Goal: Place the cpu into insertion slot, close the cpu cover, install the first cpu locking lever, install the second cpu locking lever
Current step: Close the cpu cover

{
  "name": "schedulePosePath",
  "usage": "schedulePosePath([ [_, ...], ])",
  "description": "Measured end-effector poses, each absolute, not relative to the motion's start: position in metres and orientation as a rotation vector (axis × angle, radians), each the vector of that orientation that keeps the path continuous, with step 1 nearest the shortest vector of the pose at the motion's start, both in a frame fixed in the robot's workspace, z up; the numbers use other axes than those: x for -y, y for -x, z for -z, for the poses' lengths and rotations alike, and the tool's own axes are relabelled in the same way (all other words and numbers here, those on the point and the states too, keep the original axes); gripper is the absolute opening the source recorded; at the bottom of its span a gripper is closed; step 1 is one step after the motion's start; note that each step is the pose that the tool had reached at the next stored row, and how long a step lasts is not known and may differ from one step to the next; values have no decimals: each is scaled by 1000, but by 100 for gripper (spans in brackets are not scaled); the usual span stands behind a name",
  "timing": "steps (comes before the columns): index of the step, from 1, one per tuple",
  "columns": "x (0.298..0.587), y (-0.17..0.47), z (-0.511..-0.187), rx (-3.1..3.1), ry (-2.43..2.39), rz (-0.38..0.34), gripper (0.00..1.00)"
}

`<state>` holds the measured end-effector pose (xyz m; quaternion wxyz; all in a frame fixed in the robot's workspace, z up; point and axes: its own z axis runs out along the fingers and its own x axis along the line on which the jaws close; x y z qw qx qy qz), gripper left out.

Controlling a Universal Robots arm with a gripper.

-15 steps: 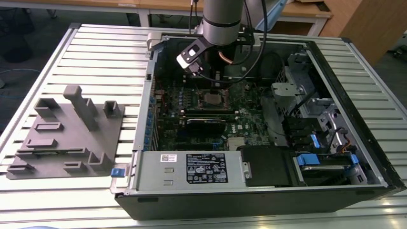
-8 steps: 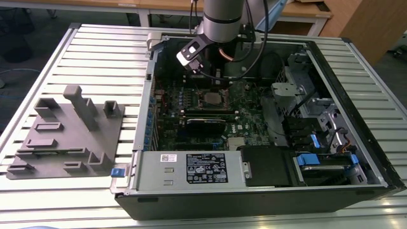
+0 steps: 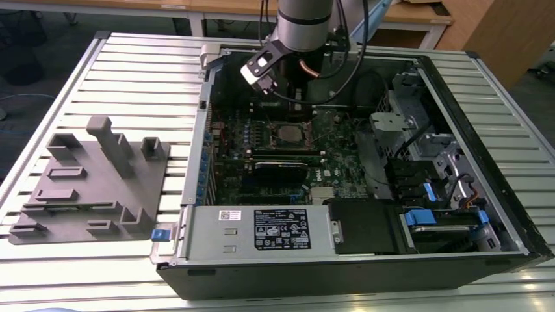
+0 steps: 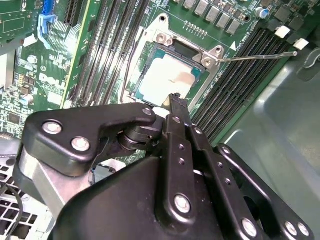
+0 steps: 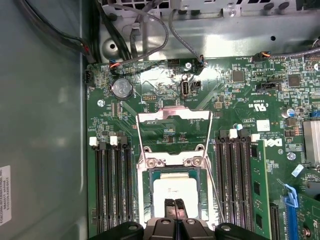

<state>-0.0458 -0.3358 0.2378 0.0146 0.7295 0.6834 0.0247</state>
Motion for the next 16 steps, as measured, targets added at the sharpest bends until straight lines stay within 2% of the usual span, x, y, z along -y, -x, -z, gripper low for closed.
schedulePosePath([
  [16,336,46,-239,-2128,-2272,-75,11],
])
